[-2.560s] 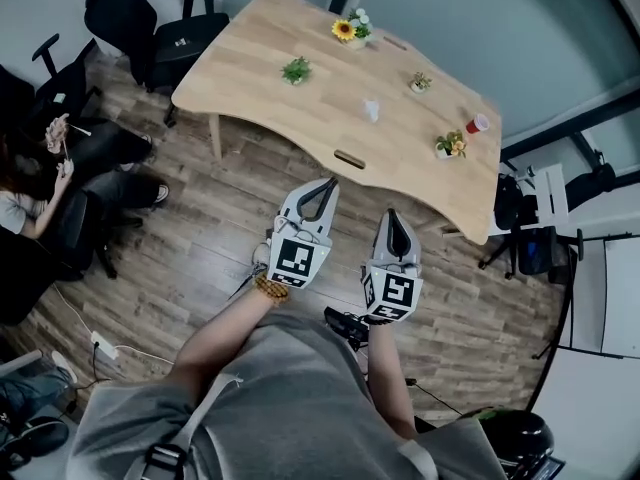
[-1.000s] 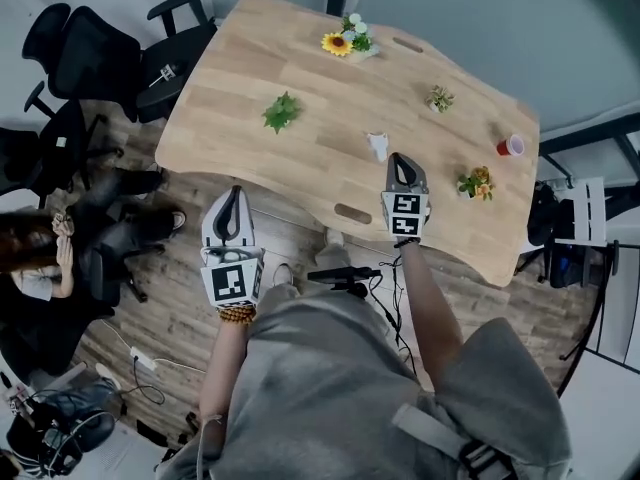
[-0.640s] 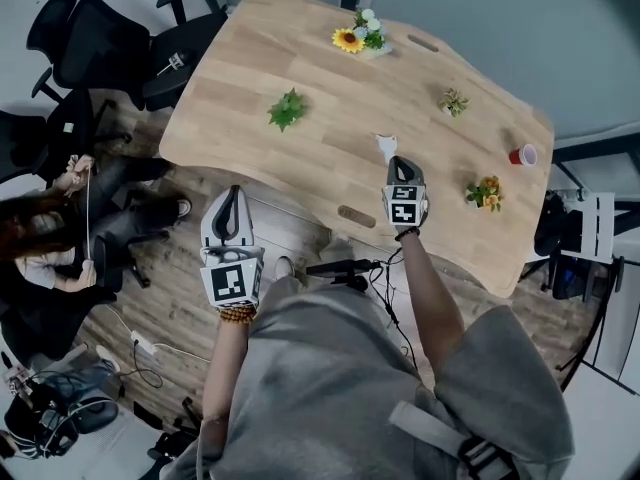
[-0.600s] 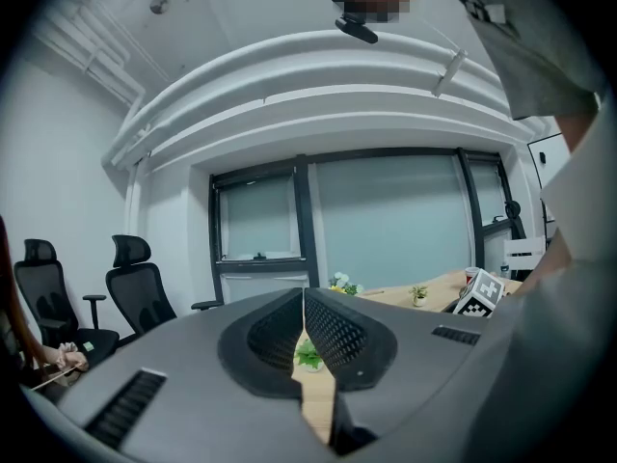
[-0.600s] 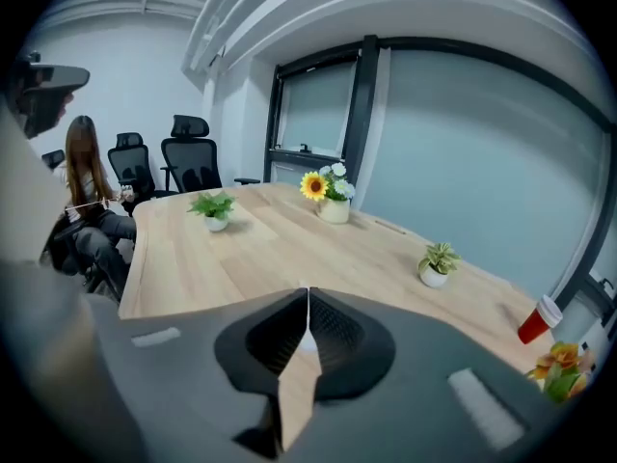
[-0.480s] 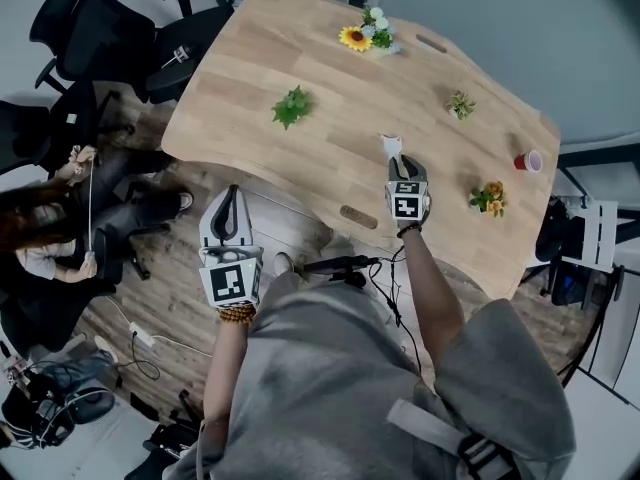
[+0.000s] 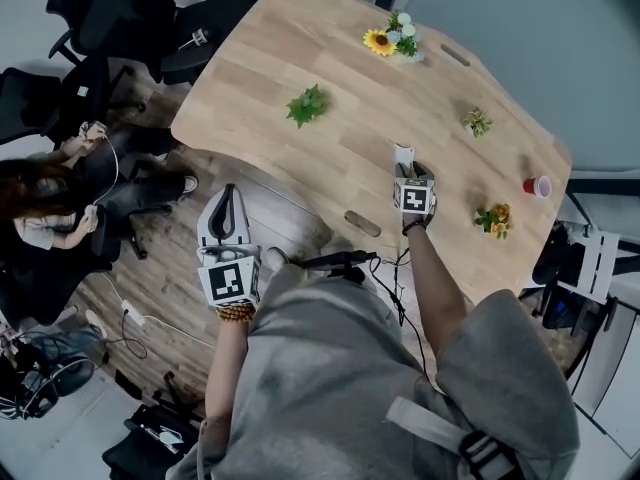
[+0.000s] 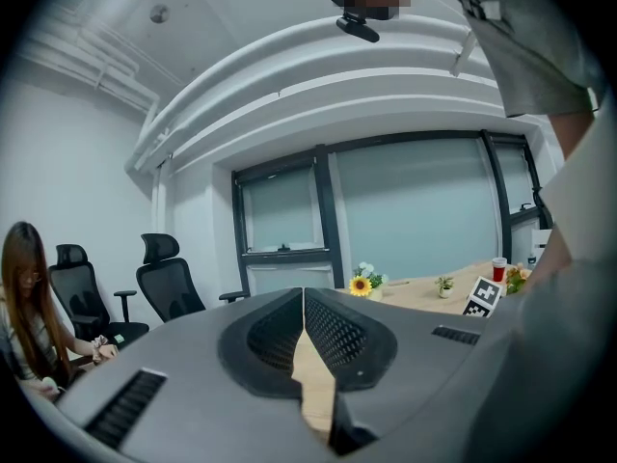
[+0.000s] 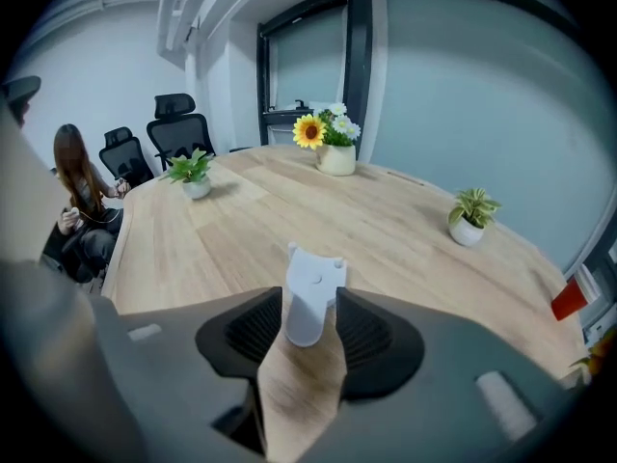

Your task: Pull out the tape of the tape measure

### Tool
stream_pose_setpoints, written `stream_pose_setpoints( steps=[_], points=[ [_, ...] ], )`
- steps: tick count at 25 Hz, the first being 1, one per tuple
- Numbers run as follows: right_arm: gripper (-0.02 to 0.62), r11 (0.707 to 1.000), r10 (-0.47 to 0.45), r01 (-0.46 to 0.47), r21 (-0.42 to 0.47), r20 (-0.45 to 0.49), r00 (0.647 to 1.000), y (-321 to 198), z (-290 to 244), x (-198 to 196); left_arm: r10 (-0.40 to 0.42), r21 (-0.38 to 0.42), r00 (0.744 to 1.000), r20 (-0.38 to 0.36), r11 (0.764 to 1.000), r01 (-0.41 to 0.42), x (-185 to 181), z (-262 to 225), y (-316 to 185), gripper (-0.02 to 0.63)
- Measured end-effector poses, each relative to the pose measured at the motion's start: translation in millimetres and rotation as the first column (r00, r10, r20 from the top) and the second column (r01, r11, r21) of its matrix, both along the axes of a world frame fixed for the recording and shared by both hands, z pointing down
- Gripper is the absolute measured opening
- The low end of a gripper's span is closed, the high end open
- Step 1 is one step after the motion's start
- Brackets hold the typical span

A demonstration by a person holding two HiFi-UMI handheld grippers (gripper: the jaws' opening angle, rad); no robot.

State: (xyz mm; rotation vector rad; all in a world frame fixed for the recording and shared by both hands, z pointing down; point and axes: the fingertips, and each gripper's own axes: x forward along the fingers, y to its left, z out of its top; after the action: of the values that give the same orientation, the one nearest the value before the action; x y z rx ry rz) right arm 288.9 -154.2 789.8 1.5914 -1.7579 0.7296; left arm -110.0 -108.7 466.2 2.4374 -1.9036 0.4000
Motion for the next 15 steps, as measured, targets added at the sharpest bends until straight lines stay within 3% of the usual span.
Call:
stream_pose_setpoints(
  steps=[7, 15],
  points=[
    [0.186, 0.995, 0.038, -0.036, -0.089, 0.020, 0.999, 5, 20, -2, -0.025, 0.012, 1.000, 0.005, 1.000, 0.025, -3, 1, -2, 0.014],
    [0.164, 0.994, 0.061, -0.057, -0.094, 0.049, 0.997, 4, 22, 3, -0.012, -0.003, 1.000, -0.010, 1.000, 0.012, 3, 3, -1, 0.014]
  ],
)
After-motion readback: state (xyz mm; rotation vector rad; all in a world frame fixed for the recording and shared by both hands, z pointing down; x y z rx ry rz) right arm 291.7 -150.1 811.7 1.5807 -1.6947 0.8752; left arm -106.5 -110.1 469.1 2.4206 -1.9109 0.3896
